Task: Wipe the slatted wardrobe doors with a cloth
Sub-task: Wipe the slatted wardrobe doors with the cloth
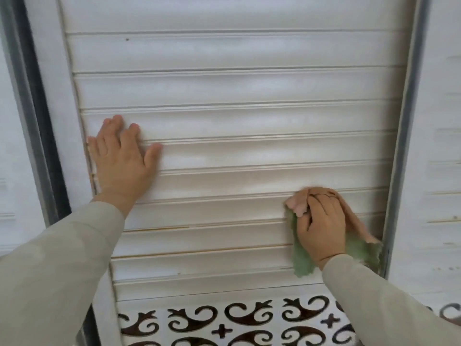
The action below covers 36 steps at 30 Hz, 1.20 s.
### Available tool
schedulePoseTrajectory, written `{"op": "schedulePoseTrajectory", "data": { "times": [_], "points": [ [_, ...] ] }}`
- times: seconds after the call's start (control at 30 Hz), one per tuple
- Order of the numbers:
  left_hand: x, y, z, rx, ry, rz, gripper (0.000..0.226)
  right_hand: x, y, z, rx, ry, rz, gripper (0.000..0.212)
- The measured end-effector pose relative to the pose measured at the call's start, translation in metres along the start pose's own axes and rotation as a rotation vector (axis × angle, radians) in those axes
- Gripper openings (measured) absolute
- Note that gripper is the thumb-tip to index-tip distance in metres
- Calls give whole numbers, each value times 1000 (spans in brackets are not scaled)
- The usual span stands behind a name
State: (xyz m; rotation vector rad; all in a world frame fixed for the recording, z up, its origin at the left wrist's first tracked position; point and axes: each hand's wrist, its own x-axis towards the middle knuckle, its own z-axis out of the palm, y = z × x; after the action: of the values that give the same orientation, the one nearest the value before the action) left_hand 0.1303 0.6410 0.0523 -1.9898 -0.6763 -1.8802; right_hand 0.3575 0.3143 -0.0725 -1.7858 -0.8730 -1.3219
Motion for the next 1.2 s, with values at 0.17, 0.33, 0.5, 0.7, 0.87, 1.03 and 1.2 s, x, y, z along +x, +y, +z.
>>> {"op": "schedulePoseTrajectory", "data": {
  "times": [0.17,0.33,0.5,0.7,0.87,1.03,1.2],
  "points": [
    [5,91,7,-43,35,379,51,0,-72,21,155,-167,-189,21],
    [6,109,18,-85,17,411,47,0,-65,21,72,-157,-255,35],
    [-3,72,23,-62,54,389,51,0,26,-9,-90,-35,-11,35],
    [-6,85,24,-103,32,343,52,10,62,-24,-105,116,358,29],
    [-7,91,25,-103,59,325,51,3,-14,-5,76,-94,-17,21],
    [-7,87,25,-116,83,350,50,26,-16,-9,-69,-96,-85,28],
    [-8,89,29,-96,82,342,51,64,19,-3,-223,20,411,51]
  ]
}}
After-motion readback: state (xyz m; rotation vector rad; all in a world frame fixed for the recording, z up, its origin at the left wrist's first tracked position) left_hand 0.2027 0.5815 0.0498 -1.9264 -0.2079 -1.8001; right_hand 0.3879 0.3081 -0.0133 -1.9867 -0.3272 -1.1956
